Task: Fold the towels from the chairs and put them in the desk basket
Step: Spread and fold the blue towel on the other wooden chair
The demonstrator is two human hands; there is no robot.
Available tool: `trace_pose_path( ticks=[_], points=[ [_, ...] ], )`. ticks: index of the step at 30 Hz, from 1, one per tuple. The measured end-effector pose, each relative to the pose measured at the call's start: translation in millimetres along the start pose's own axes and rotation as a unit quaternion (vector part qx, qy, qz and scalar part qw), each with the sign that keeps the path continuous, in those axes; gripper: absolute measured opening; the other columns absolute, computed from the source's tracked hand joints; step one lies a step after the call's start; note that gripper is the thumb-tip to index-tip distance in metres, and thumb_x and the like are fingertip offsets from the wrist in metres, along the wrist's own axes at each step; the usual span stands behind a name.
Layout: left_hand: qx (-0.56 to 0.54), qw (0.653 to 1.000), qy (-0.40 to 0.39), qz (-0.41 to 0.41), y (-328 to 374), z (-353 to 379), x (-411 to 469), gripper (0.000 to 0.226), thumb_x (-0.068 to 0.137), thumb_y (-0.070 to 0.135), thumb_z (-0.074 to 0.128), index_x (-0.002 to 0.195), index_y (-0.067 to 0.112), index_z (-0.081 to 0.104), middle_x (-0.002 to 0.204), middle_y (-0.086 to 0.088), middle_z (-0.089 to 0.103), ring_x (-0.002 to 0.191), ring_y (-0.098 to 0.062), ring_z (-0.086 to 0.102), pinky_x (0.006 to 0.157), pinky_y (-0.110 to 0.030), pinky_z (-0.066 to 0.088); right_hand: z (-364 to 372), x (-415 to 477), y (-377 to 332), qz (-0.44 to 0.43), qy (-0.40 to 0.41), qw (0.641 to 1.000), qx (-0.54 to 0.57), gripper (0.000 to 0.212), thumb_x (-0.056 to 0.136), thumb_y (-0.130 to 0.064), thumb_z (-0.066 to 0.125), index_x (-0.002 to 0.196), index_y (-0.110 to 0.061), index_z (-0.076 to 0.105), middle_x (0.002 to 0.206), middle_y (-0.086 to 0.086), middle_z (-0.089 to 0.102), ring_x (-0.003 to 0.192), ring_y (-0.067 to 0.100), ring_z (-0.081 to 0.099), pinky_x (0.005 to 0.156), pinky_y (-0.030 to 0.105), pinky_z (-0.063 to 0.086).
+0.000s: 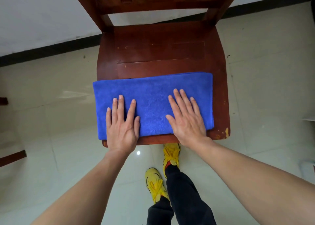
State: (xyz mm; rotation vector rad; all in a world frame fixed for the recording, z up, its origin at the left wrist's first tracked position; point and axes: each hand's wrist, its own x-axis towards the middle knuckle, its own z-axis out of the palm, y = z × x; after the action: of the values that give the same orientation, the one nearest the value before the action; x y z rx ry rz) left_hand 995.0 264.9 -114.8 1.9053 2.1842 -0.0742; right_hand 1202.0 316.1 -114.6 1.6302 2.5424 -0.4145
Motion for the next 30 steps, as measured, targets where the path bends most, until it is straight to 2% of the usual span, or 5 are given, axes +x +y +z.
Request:
trace_pose_path(
  ticks=[11, 14, 19, 23, 30],
  points=[
    [0.026, 0.999, -0.021, 0.023, -14.1, -11.7, -7.5, 0.062, 0.095, 0.048, 0.027, 0.149, 0.017, 0.031, 0.157, -0.018, 0.022, 0.145, -0.035, 0.017, 0.117, -0.050, 0.013, -20.6, -60.1, 88.9, 0.110, 0.013, 0.993, 0.030, 0.063, 0.097, -0.052, 0.030, 0.146, -0.012, 0.037, 0.155, 0.010, 0.032, 0.142, 0.026, 0.029, 0.109, 0.045, 0.029],
    [0.029, 0.999, -0.041, 0.021, -8.8, -20.5, -4.2, 0.062, 0.093, 0.048, 0.028, 0.146, 0.016, 0.036, 0.154, -0.020, 0.027, 0.143, -0.038, 0.023, 0.114, -0.054, 0.021, -43.2, -36.4, 67.0, 0.308, 0.086, 0.924, 0.210, 0.055, 0.093, -0.052, 0.049, 0.133, -0.015, 0.051, 0.126, 0.004, 0.058, 0.114, 0.024, 0.055, 0.087, 0.038, 0.044],
    [0.029, 0.996, -0.080, 0.022, -9.7, -30.2, 0.3, 0.065, 0.090, 0.050, 0.030, 0.145, 0.017, 0.039, 0.153, -0.021, 0.030, 0.141, -0.041, 0.027, 0.111, -0.055, 0.028, -48.9, 11.3, 47.2, 0.492, -0.007, 0.789, 0.367, 0.055, 0.068, -0.063, 0.073, 0.097, -0.017, 0.062, 0.085, -0.006, 0.065, 0.080, 0.024, 0.065, 0.071, 0.034, 0.054],
    [0.033, 0.995, -0.087, 0.032, -12.7, -35.4, 5.3, 0.065, 0.087, 0.051, 0.036, 0.142, 0.016, 0.044, 0.149, -0.022, 0.035, 0.137, -0.042, 0.033, 0.106, -0.055, 0.033, -51.7, 25.3, 49.9, 0.501, -0.034, 0.713, 0.491, 0.042, 0.061, -0.042, 0.087, 0.089, -0.016, 0.068, 0.088, -0.001, 0.071, 0.079, 0.023, 0.069, 0.078, 0.042, 0.059],
    [0.033, 0.994, -0.098, 0.034, -9.6, -43.4, 9.3, 0.066, 0.086, 0.051, 0.033, 0.138, 0.014, 0.050, 0.145, -0.024, 0.040, 0.133, -0.045, 0.038, 0.105, -0.058, 0.035, -65.3, 31.2, 49.0, 0.398, 0.001, 0.710, 0.581, 0.016, 0.080, -0.029, 0.078, 0.091, -0.022, 0.067, 0.092, -0.003, 0.073, 0.080, 0.013, 0.071, 0.067, 0.028, 0.057]
  ],
)
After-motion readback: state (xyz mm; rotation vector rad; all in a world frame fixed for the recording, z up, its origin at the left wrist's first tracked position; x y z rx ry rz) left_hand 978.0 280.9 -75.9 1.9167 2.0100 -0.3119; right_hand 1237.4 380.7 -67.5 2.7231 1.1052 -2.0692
